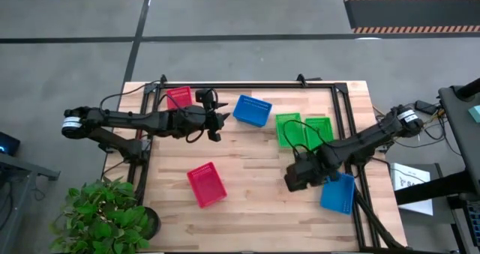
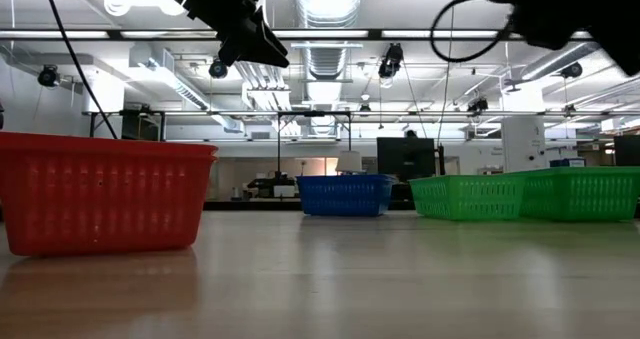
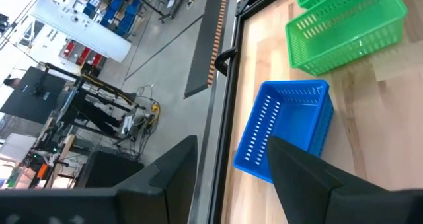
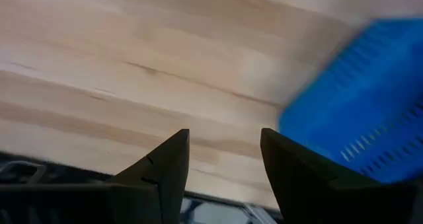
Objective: Stack baskets by color
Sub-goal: Stack the blue bin on top of the top blue bin
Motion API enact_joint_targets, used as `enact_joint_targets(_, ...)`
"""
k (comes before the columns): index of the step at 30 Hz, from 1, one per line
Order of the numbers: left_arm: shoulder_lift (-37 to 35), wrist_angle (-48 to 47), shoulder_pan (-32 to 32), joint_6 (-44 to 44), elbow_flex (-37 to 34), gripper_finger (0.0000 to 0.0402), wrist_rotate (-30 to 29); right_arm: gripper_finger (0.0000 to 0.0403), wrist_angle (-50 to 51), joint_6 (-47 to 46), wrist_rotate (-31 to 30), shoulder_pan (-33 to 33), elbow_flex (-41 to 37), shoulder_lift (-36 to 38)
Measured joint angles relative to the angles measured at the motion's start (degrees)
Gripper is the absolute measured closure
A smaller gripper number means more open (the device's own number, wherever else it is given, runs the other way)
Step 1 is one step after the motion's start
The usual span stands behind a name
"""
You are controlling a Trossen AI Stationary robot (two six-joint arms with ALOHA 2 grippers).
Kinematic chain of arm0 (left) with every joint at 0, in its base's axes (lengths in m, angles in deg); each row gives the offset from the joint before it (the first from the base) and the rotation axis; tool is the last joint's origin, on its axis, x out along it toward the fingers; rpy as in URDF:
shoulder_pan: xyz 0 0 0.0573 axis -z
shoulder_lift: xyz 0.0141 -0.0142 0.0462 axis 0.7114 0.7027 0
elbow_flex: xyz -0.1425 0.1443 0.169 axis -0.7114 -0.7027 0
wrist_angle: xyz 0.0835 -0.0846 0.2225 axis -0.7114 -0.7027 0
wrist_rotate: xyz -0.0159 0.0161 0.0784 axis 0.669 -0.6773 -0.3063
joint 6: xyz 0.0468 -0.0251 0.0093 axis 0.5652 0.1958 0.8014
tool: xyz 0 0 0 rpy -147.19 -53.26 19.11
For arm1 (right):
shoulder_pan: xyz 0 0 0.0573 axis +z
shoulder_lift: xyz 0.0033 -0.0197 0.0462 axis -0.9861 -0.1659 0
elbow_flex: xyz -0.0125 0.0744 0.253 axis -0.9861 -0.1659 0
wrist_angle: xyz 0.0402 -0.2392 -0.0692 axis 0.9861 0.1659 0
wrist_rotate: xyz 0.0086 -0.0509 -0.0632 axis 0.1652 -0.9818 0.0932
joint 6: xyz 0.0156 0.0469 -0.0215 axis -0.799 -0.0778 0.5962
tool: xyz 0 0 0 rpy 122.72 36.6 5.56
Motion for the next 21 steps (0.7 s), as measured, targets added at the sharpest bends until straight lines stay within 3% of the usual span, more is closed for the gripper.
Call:
enact_joint_targets(9, 0.0, 0.0, 0.0, -0.1, -0.2, 0.0235, 0.0, 0.0225, 2.7, -9.5, 0.6, 5.3, -3.9, 0.0)
enact_joint_targets(21, 0.0, 0.0, 0.0, -0.2, -1.2, 0.0235, 0.0, 0.0225, 1.7, -11.0, 0.7, 6.3, -10.7, 0.0)
